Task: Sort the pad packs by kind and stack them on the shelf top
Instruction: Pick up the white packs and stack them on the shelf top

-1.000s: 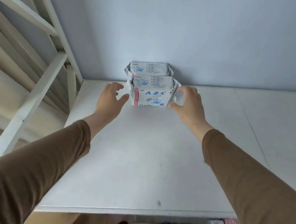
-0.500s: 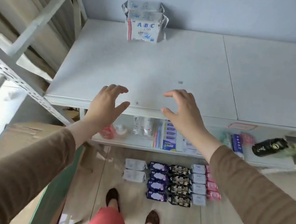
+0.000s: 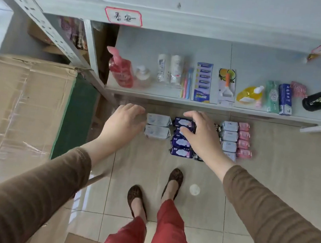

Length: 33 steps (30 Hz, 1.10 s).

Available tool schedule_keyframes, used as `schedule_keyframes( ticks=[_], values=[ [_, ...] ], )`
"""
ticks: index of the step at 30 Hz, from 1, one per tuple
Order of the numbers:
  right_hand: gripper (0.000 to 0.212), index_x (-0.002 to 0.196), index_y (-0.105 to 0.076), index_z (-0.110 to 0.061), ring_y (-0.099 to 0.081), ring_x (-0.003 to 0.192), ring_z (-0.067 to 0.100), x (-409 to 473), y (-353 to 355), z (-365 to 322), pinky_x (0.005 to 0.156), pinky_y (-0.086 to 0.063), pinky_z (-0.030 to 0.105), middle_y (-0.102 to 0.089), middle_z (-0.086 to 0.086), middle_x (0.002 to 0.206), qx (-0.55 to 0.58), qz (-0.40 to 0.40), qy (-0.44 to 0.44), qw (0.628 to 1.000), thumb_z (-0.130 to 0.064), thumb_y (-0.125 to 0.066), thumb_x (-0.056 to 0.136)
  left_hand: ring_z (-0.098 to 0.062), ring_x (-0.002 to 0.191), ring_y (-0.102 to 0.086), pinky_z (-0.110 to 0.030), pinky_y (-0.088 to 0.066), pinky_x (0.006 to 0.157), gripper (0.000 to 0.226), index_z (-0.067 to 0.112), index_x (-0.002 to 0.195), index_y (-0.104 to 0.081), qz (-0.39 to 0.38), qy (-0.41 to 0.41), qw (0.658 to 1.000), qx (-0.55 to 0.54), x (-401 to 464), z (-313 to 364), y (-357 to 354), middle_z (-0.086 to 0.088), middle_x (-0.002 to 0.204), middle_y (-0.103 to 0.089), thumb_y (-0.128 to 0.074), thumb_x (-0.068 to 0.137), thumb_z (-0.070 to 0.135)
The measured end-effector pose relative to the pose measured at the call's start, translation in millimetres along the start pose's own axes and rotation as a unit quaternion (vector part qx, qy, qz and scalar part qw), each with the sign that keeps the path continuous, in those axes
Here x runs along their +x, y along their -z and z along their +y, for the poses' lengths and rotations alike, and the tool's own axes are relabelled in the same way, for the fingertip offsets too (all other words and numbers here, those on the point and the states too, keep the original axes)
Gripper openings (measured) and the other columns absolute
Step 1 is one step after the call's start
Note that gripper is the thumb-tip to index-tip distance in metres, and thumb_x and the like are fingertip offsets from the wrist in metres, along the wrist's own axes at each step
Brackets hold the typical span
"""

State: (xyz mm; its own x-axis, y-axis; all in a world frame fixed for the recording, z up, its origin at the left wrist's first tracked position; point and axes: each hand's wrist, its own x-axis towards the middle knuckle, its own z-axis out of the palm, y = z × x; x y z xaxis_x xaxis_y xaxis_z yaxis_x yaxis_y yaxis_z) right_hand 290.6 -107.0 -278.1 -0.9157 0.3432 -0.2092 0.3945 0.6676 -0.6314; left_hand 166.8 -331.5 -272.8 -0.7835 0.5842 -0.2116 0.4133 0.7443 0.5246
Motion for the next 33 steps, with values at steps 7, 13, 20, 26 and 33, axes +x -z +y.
schedule_keyframes(
  ticks=[7,13,20,26,33],
  values=[
    [0.049,0.136,-0.046,-0.017,-0.052,0.119,0.023,7.2,-138.3,88.2,0.094,-0.046,0.036,-0.050,0.004,0.132,0.000,-0.061,-0.069,0.996,-0.023,-0.066,0.091,-0.024,0.119,-0.049,-0.040,-0.047,0.093,0.045,0.022,0.132,-0.053,-0.083,0.065,0.994,-0.009,-12.4,-95.2,-137.2,-0.001,0.124,-0.052,-0.065,0.089,0.029],
    [0.068,0.147,-0.037,-0.015,-0.047,0.126,0.028,50.9,-253.0,180.1,0.098,-0.041,0.034,-0.045,0.011,0.138,-0.039,-0.115,-0.078,0.990,-0.018,-0.070,0.088,-0.030,0.116,-0.052,-0.030,-0.039,0.089,0.052,0.017,0.136,-0.050,-0.121,0.057,0.991,0.002,29.2,-176.0,-259.5,-0.009,0.129,-0.053,-0.068,0.087,0.022],
    [0.079,0.150,-0.034,-0.016,-0.041,0.129,0.034,119.7,-365.9,269.6,0.104,-0.041,0.044,-0.037,0.011,0.144,-0.066,-0.127,-0.067,0.987,-0.011,-0.073,0.081,-0.031,0.125,-0.045,-0.038,-0.041,0.103,0.058,0.017,0.143,-0.044,-0.105,0.053,0.993,0.008,118.1,-256.1,-373.4,-0.011,0.136,-0.047,-0.065,0.089,0.022],
    [0.085,0.148,-0.033,-0.014,-0.035,0.130,0.034,167.4,-434.8,313.9,0.105,-0.040,0.044,-0.034,0.009,0.145,-0.118,-0.136,-0.039,0.983,-0.022,-0.080,0.078,-0.041,0.135,-0.033,-0.050,-0.040,0.106,0.076,0.020,0.150,-0.028,-0.079,0.048,0.993,0.066,198.0,-299.9,-434.8,-0.014,0.155,-0.022,-0.068,0.086,0.020],
    [0.074,0.123,-0.045,-0.009,-0.043,0.114,0.033,163.2,-484.3,323.6,0.084,-0.047,0.042,-0.042,0.011,0.128,-0.250,-0.092,-0.015,0.964,-0.040,-0.082,0.067,-0.039,0.138,-0.029,-0.051,-0.043,0.099,0.097,0.037,0.152,-0.016,-0.095,0.047,0.990,0.098,251.1,-315.7,-474.5,-0.004,0.160,-0.010,-0.073,0.073,0.030]
  ],
)
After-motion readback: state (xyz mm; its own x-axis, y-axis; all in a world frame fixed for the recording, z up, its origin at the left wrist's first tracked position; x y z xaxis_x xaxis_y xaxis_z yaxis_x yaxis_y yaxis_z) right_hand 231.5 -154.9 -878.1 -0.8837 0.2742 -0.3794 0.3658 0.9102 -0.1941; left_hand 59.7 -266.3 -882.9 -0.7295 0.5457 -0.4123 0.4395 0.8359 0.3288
